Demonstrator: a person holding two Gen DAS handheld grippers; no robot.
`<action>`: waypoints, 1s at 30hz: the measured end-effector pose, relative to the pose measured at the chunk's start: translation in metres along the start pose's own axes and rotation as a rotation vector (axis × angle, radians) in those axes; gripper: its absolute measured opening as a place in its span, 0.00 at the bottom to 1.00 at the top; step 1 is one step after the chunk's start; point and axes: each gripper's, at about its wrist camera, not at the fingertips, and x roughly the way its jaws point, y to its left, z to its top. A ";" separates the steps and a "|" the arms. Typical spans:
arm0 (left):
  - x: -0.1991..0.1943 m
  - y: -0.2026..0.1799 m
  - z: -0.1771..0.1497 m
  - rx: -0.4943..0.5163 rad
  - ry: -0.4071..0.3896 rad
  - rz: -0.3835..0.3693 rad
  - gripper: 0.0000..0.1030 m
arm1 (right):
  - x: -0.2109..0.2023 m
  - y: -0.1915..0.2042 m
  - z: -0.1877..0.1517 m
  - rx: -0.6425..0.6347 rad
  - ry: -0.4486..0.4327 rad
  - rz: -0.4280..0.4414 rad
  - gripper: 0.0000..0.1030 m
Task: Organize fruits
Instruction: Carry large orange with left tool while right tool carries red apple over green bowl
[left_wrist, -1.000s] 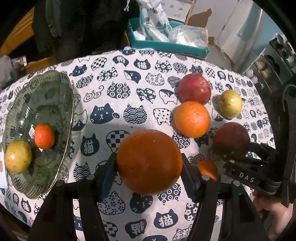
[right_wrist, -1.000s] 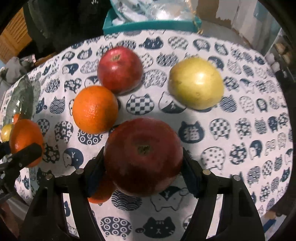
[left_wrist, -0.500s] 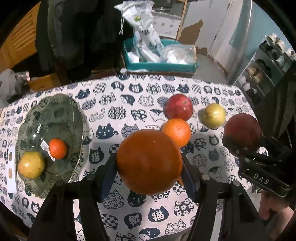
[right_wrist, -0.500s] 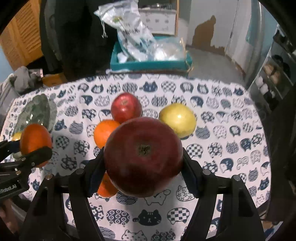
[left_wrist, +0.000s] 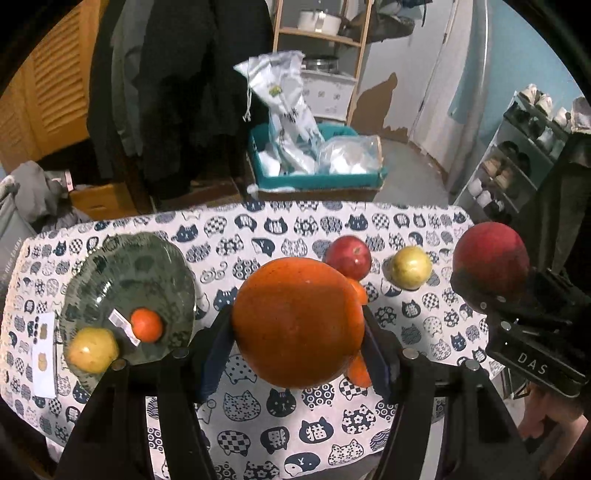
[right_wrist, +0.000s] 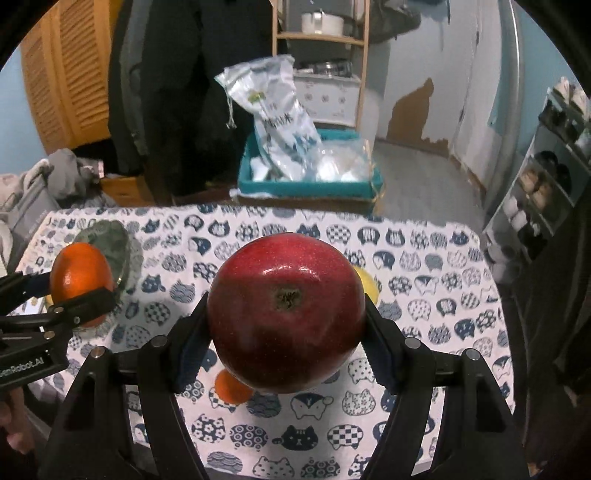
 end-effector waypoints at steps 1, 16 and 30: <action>-0.003 0.001 0.001 -0.001 -0.008 0.000 0.64 | -0.003 0.002 0.001 -0.004 -0.009 0.000 0.71; -0.060 0.014 0.015 0.007 -0.158 0.032 0.64 | -0.050 0.024 0.024 -0.047 -0.142 0.045 0.71; -0.086 0.060 0.021 -0.055 -0.216 0.079 0.64 | -0.056 0.069 0.050 -0.097 -0.182 0.104 0.71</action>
